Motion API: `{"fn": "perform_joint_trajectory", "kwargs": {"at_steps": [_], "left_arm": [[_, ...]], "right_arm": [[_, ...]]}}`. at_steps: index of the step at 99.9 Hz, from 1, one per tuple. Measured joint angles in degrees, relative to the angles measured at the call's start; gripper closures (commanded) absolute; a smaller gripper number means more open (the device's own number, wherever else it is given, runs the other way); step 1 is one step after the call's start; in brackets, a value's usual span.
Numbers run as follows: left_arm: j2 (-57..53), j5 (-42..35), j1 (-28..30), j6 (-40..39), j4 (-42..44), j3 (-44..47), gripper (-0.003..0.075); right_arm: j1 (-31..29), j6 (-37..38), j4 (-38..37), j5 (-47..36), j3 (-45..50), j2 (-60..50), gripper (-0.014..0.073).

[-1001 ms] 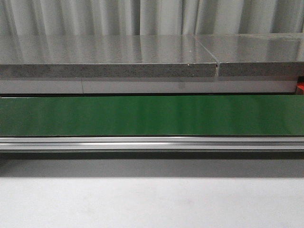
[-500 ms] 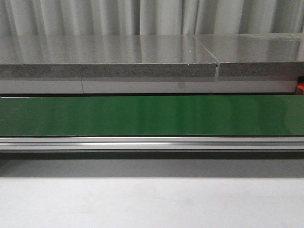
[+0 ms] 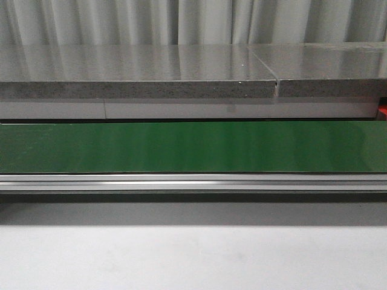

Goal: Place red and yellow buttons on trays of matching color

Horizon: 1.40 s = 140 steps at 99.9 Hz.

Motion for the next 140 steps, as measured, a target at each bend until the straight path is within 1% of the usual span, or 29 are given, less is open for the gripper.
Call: {"fn": "perform_joint_trajectory", "kwargs": {"at_steps": [8, 20, 32, 56, 61, 68, 75, 80, 82, 87, 89, 94, 99, 140], "left_arm": [[0.00, 0.00, 0.00, 0.00, 0.00, 0.00, 0.0739], [0.00, 0.00, 0.00, 0.00, 0.00, 0.00, 0.0739], [0.00, 0.00, 0.00, 0.00, 0.00, 0.00, 0.0739], [0.00, 0.00, 0.00, 0.00, 0.00, 0.00, 0.0739], [0.00, 0.00, 0.00, 0.00, 0.00, 0.00, 0.0739], [0.00, 0.00, 0.00, 0.00, 0.00, 0.00, 0.0739], [0.00, 0.00, 0.00, 0.00, 0.00, 0.00, 0.0739], [0.00, 0.00, 0.00, 0.00, 0.00, 0.00, 0.0739], [0.00, 0.00, 0.00, 0.00, 0.00, 0.00, 0.0739], [0.00, 0.00, 0.00, 0.00, 0.00, 0.00, 0.0739], [0.00, 0.00, 0.00, 0.00, 0.00, 0.00, 0.0739], [0.00, 0.00, 0.00, 0.00, 0.00, 0.00, 0.0739], [0.00, 0.00, 0.00, 0.00, 0.00, 0.00, 0.0739], [0.00, 0.00, 0.00, 0.00, 0.00, 0.00, 0.0739]], "right_arm": [[2.98, -1.46, 0.00, 0.24, 2.57, -2.80, -0.0053], [5.73, -2.88, 0.00, 0.50, 7.10, -7.07, -0.0051], [6.74, -3.40, 0.00, 0.89, 11.40, -11.46, -0.0050], [6.80, -3.61, 0.00, 1.74, 17.74, -20.40, -0.0042], [6.80, -3.61, 0.00, 1.74, 18.67, -21.81, -0.0010], [6.80, -3.61, 0.00, 1.87, 19.60, -23.45, 0.0076], [6.80, -3.61, 0.00, 1.87, 20.37, -24.66, 0.0203], [6.80, -3.61, 0.00, 2.15, 20.72, -25.10, 0.0321], [6.80, -3.61, 0.00, 2.16, 20.86, -25.27, 0.0351], [6.80, -3.61, 0.00, 2.51, 20.95, -25.42, 0.0463], [6.80, -3.73, 0.00, 2.51, 20.95, -25.53, 0.0491], [6.80, -3.73, 0.00, 2.65, 20.95, -25.57, 0.0589], [6.80, -3.73, 0.00, 2.65, 20.95, -25.57, 0.0661], [6.80, -3.73, 0.00, 2.92, 20.95, -25.57, 0.0662]]}}
